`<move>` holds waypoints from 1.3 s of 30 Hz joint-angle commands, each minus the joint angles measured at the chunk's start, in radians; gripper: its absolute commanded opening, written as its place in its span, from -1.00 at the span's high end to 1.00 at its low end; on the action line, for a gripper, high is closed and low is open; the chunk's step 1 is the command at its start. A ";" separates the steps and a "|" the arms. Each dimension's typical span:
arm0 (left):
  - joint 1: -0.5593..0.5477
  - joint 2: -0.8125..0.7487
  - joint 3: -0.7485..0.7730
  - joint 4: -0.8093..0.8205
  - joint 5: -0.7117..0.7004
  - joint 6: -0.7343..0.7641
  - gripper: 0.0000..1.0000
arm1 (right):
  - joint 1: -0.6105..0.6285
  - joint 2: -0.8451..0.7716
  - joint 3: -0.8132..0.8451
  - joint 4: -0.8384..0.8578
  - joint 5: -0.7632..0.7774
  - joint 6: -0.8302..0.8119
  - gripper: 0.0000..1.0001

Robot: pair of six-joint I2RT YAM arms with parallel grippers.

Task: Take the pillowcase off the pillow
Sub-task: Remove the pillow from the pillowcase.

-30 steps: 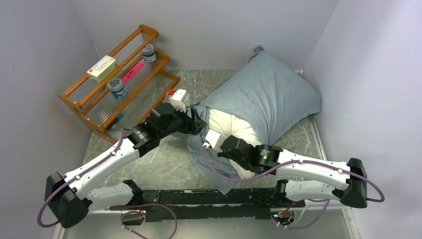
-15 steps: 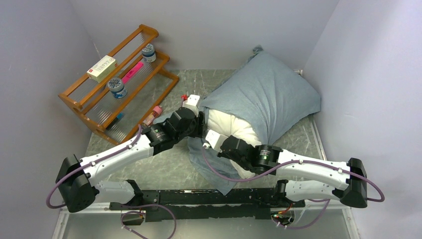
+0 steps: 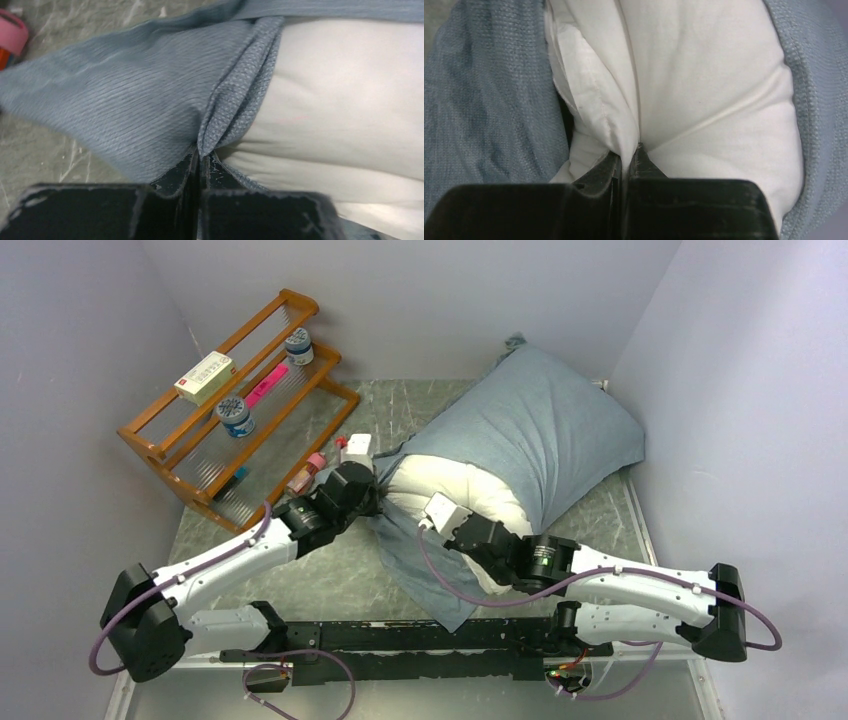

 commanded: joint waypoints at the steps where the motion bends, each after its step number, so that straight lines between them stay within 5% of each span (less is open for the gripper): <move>1: 0.120 -0.048 -0.129 -0.003 -0.066 -0.038 0.90 | -0.014 -0.060 0.004 -0.051 0.287 0.030 1.00; 9: 0.209 -0.012 -0.263 0.131 0.047 -0.093 0.90 | -0.017 -0.085 -0.009 -0.056 0.340 0.033 1.00; 15: 0.212 0.011 -0.286 0.239 0.199 -0.059 0.90 | -0.017 -0.078 -0.006 -0.060 0.148 -0.007 0.98; 30: 0.212 0.044 -0.342 0.447 0.440 -0.068 0.90 | -0.012 0.111 0.232 -0.018 -0.257 -0.099 -0.43; 39: 0.210 0.033 -0.392 0.534 0.510 -0.097 0.90 | -0.011 0.253 0.241 0.149 -0.355 -0.187 -0.76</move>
